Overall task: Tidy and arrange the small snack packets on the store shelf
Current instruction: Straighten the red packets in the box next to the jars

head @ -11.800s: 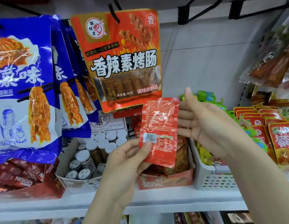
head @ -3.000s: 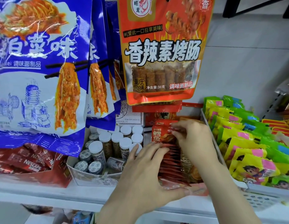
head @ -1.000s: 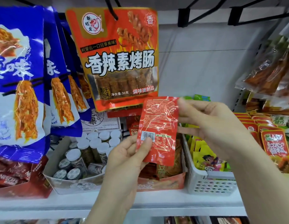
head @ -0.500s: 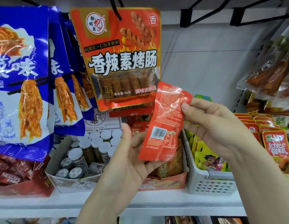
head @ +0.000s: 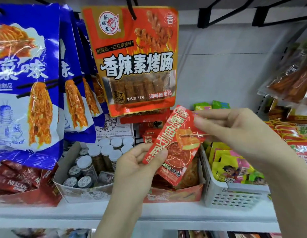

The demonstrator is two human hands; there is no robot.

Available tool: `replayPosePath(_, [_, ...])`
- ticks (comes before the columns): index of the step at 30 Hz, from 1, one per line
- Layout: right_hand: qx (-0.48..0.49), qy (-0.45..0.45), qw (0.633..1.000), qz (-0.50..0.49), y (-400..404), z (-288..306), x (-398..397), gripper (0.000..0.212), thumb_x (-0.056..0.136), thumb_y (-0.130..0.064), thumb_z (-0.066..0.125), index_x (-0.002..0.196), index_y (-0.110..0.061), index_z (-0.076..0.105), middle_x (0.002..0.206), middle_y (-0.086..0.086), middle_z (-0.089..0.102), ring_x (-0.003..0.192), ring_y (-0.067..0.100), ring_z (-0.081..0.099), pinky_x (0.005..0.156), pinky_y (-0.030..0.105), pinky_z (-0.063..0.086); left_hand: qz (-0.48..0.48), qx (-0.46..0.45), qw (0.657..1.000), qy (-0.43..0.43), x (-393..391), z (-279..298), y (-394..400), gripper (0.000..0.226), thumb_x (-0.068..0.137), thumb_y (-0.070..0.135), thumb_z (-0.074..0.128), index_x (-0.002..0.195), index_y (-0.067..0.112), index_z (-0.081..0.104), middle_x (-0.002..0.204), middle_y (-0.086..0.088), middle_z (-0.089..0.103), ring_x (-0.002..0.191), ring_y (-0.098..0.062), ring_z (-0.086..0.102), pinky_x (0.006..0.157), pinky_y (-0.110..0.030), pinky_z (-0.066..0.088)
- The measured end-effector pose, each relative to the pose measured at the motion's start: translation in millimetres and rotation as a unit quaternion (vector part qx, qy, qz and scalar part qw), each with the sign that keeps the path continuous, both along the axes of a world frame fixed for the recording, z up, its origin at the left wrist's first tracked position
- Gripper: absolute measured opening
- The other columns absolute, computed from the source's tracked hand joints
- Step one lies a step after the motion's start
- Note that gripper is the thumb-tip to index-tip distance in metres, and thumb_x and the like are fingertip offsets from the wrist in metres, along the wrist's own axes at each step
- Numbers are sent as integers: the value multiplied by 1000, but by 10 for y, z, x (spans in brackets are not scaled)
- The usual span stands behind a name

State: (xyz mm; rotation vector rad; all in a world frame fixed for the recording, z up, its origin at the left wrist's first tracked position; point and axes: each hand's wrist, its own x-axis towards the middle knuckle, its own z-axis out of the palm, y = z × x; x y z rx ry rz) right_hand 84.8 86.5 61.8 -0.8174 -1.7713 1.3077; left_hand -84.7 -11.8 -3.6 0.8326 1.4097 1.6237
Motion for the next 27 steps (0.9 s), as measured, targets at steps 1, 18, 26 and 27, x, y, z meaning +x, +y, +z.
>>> replayPosePath(1, [49,-20,998,-33,-18,21,-25,8,82,-21,72,88,-23,77,71,-10,75,60,-6,66,56,6,47,0,3,1000,22,7,-2,1,22,69,29,78,89,22,75,89,2,78,85,-16,75,77,-33,58])
replayPosePath(18, [395,-106,870,-275,14,-377,-592,11,88,-17,72,97,-20,77,90,-5,76,75,16,72,74,36,56,-62,-105,817,564,-307,-356,99,70,89,70,14,145,37,39,147,19,43,134,3,24,121,-32,14])
replayPosePath(26, [363,-162,893,-210,120,-686,-828,11,86,-16,74,96,-18,79,91,-5,77,79,13,73,80,20,50,-59,-55,820,567,-419,-424,71,52,96,64,29,139,39,43,136,23,46,121,10,26,103,-13,18])
replayPosePath(27, [358,-171,896,-199,131,-700,-836,11,86,-17,74,95,-18,79,92,-6,77,81,12,73,82,20,51,-57,-54,817,572,-429,-435,75,54,95,65,29,140,38,43,137,23,45,123,8,27,104,-13,18])
